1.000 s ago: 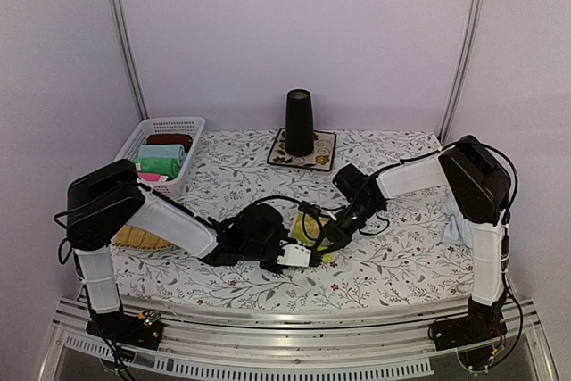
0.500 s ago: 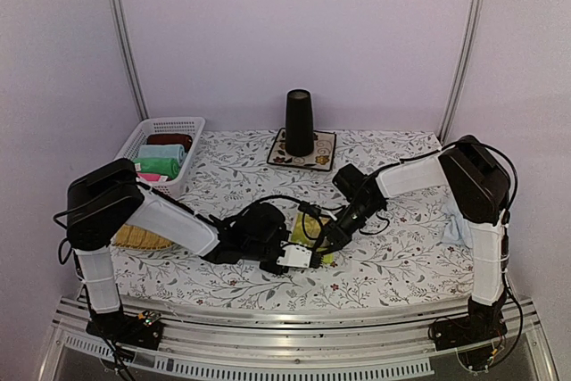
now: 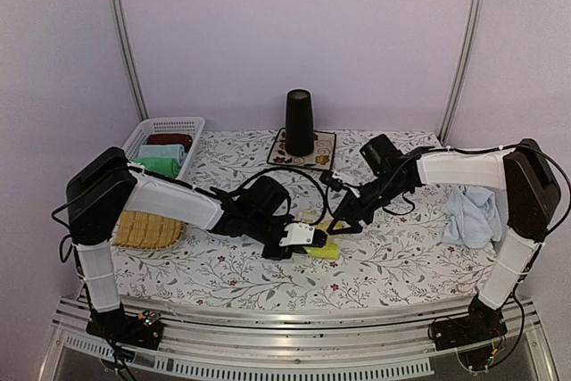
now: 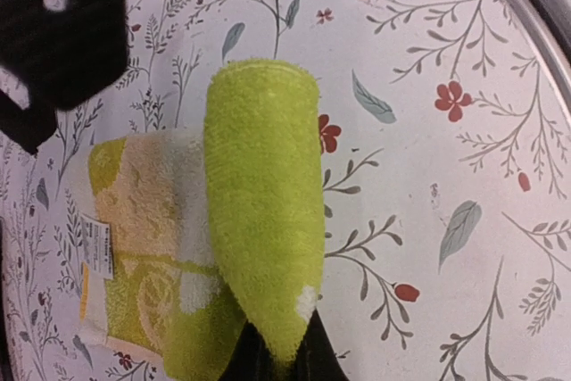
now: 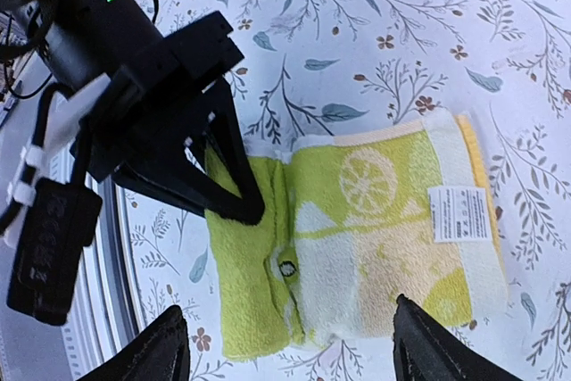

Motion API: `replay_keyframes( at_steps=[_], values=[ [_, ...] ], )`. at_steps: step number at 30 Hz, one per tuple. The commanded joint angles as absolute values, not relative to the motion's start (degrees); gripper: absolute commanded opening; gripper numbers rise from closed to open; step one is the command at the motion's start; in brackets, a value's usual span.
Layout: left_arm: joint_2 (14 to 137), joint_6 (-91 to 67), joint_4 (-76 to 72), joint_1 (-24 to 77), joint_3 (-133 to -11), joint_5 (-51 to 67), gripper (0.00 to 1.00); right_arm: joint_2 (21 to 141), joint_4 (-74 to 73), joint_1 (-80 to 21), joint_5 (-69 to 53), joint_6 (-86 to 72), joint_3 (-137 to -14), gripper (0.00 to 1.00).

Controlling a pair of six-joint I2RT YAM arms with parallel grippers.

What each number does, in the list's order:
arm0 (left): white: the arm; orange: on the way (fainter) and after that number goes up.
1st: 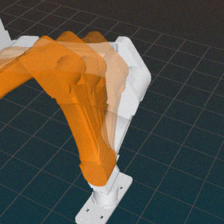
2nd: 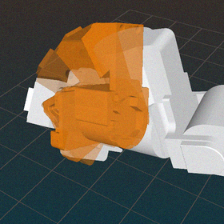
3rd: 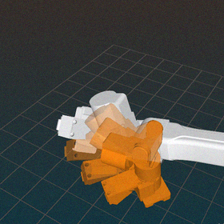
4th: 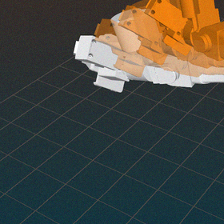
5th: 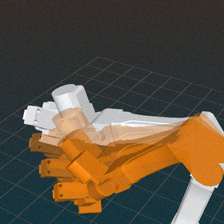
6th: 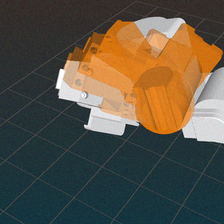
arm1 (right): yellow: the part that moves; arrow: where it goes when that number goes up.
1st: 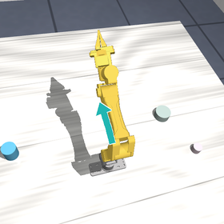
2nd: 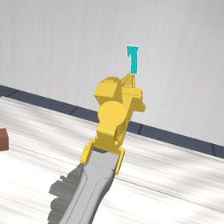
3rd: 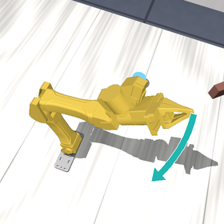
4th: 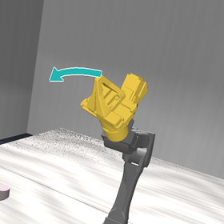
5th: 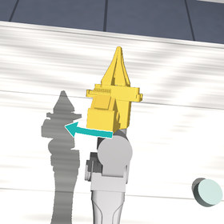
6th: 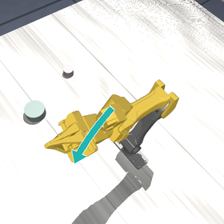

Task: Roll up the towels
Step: Roll the towel at the center of the board.

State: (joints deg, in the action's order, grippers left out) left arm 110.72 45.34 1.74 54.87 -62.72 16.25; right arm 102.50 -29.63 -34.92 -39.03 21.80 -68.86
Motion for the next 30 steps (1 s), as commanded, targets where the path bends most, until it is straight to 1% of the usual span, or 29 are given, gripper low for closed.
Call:
replay_keyframes(
  at_steps=[1,3,7,12,18,23,28,30],
  values=[
    [113.73,41.24,9.77,52.23,-67.71,24.00,0.00,95.51,-25.04,-33.46,-27.72,23.29,-62.37,0.82],
    [115.12,40.52,12.21,51.66,-69.85,26.42,0.00,91.96,-21.21,-33.24,-23.20,24.06,-58.42,0.84],
    [118.28,38.63,16.38,50.52,-73.97,31.71,0.00,84.74,-12.64,-33.13,-16.77,25.84,-49.72,0.85],
    [123.38,35.61,21.50,49.20,-79.37,36.42,0.00,78.03,-7.81,-33.77,-13.46,27.73,-42.63,0.85],
    [130.73,31.29,29.48,47.60,-88.97,39.86,0.04,72.20,-2.58,-40.19,-10.00,37.88,-35.32,0.85],
    [133.58,29.79,32.96,46.61,-93.26,41.29,0.05,75.50,0.89,-45.05,-4.44,41.38,-34.45,0.82],
    [135.49,28.22,35.77,45.81,-95.38,42.26,0.07,82.72,5.89,-50.42,1.37,44.97,-35.78,0.80],
    [136.23,27.54,36.57,45.55,-96.10,42.34,0.08,86.10,6.62,-51.71,3.71,45.37,-37.64,0.77]
  ],
)
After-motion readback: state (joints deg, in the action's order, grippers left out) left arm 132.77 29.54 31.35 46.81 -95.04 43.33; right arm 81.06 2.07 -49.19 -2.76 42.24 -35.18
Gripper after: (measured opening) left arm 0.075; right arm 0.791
